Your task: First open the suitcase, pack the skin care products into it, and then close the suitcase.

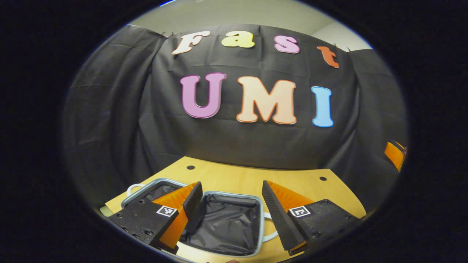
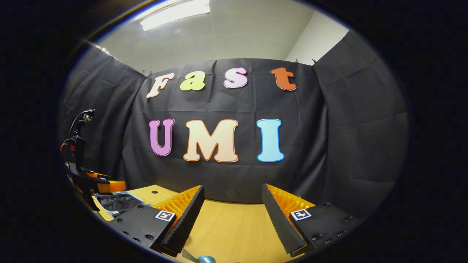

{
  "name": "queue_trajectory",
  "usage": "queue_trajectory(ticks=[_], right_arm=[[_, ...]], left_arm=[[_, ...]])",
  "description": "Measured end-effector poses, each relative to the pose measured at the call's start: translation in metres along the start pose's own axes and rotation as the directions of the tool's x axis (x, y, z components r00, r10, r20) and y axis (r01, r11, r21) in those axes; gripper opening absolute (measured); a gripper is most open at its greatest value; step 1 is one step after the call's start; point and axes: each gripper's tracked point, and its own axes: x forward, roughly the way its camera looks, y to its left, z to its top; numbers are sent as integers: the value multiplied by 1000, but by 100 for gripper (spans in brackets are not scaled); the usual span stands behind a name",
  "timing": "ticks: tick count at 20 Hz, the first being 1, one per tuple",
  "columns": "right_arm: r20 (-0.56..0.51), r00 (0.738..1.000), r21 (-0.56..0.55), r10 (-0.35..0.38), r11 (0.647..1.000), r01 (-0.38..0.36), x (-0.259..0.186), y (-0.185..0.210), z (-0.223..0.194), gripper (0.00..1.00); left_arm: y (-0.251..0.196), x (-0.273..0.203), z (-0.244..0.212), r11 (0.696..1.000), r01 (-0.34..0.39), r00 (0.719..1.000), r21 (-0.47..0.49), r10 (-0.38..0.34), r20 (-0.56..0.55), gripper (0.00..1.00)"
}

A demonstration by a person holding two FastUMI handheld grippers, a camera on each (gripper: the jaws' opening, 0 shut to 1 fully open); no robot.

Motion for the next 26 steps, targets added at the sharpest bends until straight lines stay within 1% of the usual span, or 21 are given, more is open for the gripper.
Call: queue_trajectory(ticks=[1, 5, 7, 8, 11, 14, 15, 19, 22, 25, 26], right_arm=[[-5, 1000, 1, -4, 1000, 4, -2, -4, -2, 100], [-32, 999, -14, -5, 1000, 5, -9, -15, -15, 100], [-47, 999, -18, -5, 1000, 4, -13, -19, -21, 99], [-53, 999, -17, -6, 1000, 5, -15, -22, -24, 100], [-77, 997, -25, -10, 1000, 8, -21, -27, -35, 99], [-113, 994, -36, -10, 999, 6, -29, -30, -48, 100], [-121, 993, -43, -12, 999, 7, -31, -32, -50, 99], [-134, 991, -62, -19, 998, 10, -40, -35, -53, 99], [-149, 989, -83, -15, 997, 3, -45, -33, -61, 99], [-167, 986, -95, -14, 995, -2, -48, -34, -68, 99], [-172, 985, -96, -15, 995, -2, -49, -34, -70, 99]], left_arm=[[-16, -1, -6, 1000, 27, 1000, -1, -27, -9, 95], [-68, -9, -42, 994, 107, 992, 16, -106, -74, 96], [-93, -13, -63, 989, 146, 983, 3, -144, -117, 96], [-103, -14, -73, 987, 159, 978, -1, -158, -138, 95], [-126, -17, -108, 980, 198, 960, 0, -194, -202, 96], [-140, -19, -141, 974, 224, 942, 15, -213, -259, 96], [-142, -22, -148, 973, 232, 935, 9, -221, -276, 96], [-156, -27, -170, 966, 255, 914, -47, -257, -313, 96], [-165, -27, -180, 962, 270, 906, -40, -268, -327, 96], [-172, -26, -204, 956, 290, 887, -43, -286, -362, 95], [-174, -26, -212, 954, 296, 879, -46, -291, -378, 93]])
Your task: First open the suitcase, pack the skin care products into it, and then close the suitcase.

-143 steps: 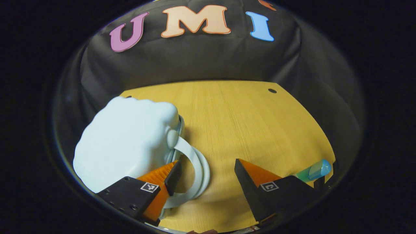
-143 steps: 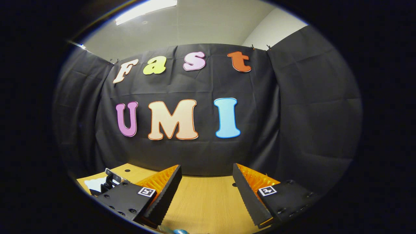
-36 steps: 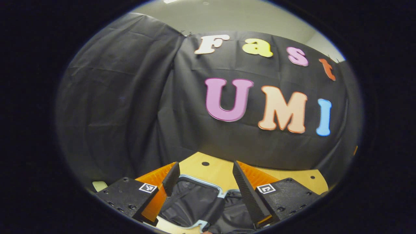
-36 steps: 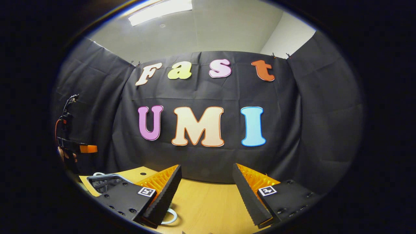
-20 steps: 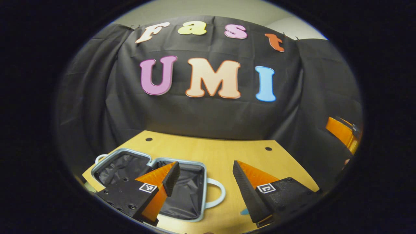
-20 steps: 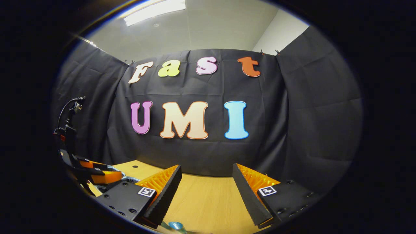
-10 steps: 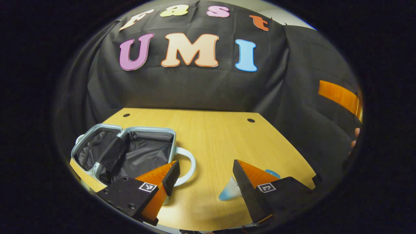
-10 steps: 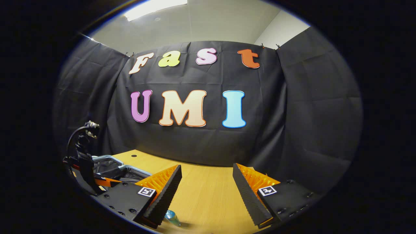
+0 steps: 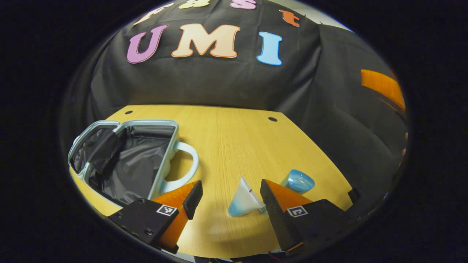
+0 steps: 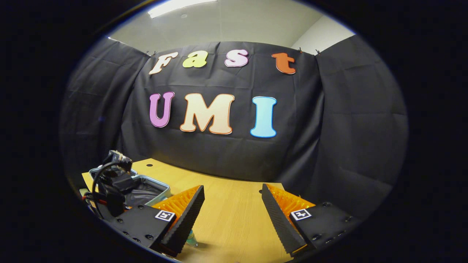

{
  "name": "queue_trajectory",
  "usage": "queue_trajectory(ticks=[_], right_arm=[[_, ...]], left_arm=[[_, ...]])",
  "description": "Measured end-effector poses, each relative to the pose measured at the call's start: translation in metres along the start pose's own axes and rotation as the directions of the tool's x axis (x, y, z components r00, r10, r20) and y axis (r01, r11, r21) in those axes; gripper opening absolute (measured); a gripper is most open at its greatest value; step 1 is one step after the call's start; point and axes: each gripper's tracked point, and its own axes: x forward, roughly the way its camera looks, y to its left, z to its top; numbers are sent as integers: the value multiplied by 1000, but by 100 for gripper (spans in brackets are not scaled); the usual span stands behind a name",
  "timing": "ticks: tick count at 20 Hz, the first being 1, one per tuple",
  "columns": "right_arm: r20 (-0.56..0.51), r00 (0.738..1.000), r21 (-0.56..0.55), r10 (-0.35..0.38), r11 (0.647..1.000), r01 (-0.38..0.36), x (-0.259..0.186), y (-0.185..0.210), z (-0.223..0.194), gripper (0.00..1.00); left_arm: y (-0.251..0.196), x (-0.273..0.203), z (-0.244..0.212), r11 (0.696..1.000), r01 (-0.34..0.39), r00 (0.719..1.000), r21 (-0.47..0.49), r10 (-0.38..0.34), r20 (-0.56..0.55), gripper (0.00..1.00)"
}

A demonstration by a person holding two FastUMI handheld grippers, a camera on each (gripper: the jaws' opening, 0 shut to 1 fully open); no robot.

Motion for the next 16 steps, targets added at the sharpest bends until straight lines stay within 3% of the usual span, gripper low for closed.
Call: queue_trajectory(ticks=[3, 5, 8, 16], right_arm=[[-18, 1000, -6, 12, 1000, -12, -2, 5, -7, 99], [-22, 998, 1, 55, 999, -55, -3, 18, -14, 99], [-21, 992, 8, 128, 992, -128, -6, 40, -28, 99], [-124, 964, 11, 235, 972, -235, 0, 75, -105, 99]], left_arm=[[-3, 15, -20, 1000, 5, 999, 10, -4, -48, 83], [-4, 24, -30, 1000, 8, 998, 18, -7, -65, 67], [-3, 28, -32, 999, 16, 997, 37, -13, -71, 22], [15, -13, 19, 1000, -18, 998, 25, 20, -58, 19]])
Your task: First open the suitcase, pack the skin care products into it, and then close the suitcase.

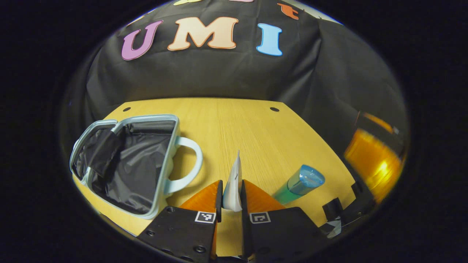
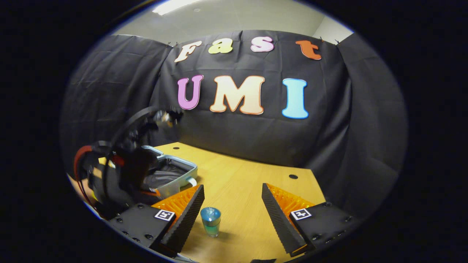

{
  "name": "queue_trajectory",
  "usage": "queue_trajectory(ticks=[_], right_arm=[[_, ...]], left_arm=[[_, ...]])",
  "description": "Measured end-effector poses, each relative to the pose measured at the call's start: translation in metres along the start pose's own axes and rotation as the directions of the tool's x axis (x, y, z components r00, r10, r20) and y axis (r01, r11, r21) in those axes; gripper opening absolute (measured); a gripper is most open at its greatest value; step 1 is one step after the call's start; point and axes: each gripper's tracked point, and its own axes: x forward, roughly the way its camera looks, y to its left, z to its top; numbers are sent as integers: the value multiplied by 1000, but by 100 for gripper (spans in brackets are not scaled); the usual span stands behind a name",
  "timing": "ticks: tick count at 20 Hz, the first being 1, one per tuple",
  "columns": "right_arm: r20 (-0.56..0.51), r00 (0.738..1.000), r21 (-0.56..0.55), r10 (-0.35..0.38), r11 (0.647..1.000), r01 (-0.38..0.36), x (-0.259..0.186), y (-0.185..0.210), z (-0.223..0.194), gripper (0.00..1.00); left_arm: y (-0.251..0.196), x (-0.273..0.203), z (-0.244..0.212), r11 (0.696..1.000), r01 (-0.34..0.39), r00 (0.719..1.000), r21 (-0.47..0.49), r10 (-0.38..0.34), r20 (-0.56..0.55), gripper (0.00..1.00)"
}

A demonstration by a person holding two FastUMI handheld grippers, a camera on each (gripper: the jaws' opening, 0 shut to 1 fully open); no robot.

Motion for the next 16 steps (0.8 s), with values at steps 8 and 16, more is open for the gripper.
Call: queue_trajectory(ticks=[8, 16], right_arm=[[-192, 977, 44, 93, 995, -86, 27, 27, -101, 99], [-303, 937, 97, 172, 984, -149, 40, 51, -119, 45]], left_arm=[[46, -43, 54, 995, -99, 994, 24, 98, 52, 19], [115, -53, 52, 981, -191, 981, -4, 192, 27, 19]])
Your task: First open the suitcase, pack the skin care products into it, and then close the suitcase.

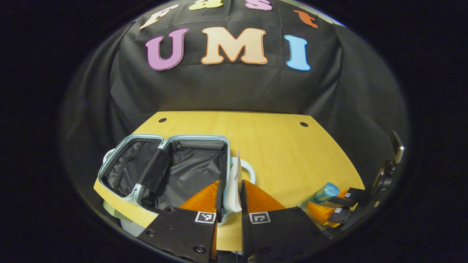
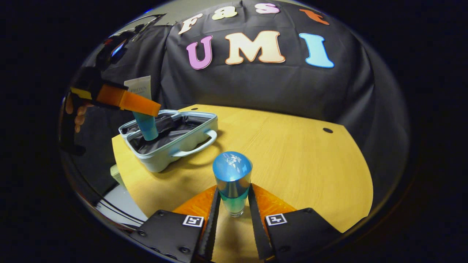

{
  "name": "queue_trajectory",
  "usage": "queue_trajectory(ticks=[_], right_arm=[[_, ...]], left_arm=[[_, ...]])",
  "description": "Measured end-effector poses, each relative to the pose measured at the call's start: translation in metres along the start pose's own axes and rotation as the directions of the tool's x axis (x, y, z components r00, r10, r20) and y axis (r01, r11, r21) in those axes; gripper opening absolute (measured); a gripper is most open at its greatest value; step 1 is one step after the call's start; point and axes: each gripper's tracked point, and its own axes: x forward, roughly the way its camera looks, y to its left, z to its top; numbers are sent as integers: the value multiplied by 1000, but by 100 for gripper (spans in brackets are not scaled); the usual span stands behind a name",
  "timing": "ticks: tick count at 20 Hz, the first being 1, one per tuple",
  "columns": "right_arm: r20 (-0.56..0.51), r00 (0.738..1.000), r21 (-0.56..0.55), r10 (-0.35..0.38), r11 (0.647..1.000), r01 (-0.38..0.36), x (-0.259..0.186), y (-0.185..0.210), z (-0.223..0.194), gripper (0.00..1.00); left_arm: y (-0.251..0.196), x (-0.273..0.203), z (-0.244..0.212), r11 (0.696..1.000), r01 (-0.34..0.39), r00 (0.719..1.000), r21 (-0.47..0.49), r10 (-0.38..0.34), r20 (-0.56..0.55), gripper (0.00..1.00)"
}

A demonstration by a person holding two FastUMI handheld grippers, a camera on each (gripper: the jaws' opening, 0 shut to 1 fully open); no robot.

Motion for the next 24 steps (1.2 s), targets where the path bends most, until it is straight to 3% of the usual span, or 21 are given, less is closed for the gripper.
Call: queue_trajectory(ticks=[5, 13, 16, 18, 20, 23, 24], right_arm=[[51, 998, 13, 44, 999, -44, 0, 43, 59, 47], [6, 981, 140, 192, 972, -191, 30, 147, 114, 45], [-36, 977, 172, 209, 965, -200, 44, 169, 117, 49], [-76, 970, 185, 230, 960, -213, 55, 181, 111, 44], [-137, 954, 235, 266, 944, -230, 68, 195, 99, 46], [-208, 938, 272, 275, 938, -215, 85, 207, 88, 47], [-227, 936, 270, 269, 941, -205, 92, 209, 85, 43]], left_arm=[[81, 13, -17, 997, -83, 990, 6, 83, -115, 19], [129, 62, -71, 998, -39, 935, 44, 52, -351, 19], [126, 81, -91, 1000, 13, 910, 13, -7, -415, 19], [126, 90, -83, 999, 48, 921, 21, -36, -387, 20], [129, 100, -81, 997, 76, 916, 22, -61, -396, 20], [128, 107, -71, 995, 100, 924, -5, -95, -371, 30], [127, 105, -62, 993, 118, 931, -5, -113, -347, 42]])
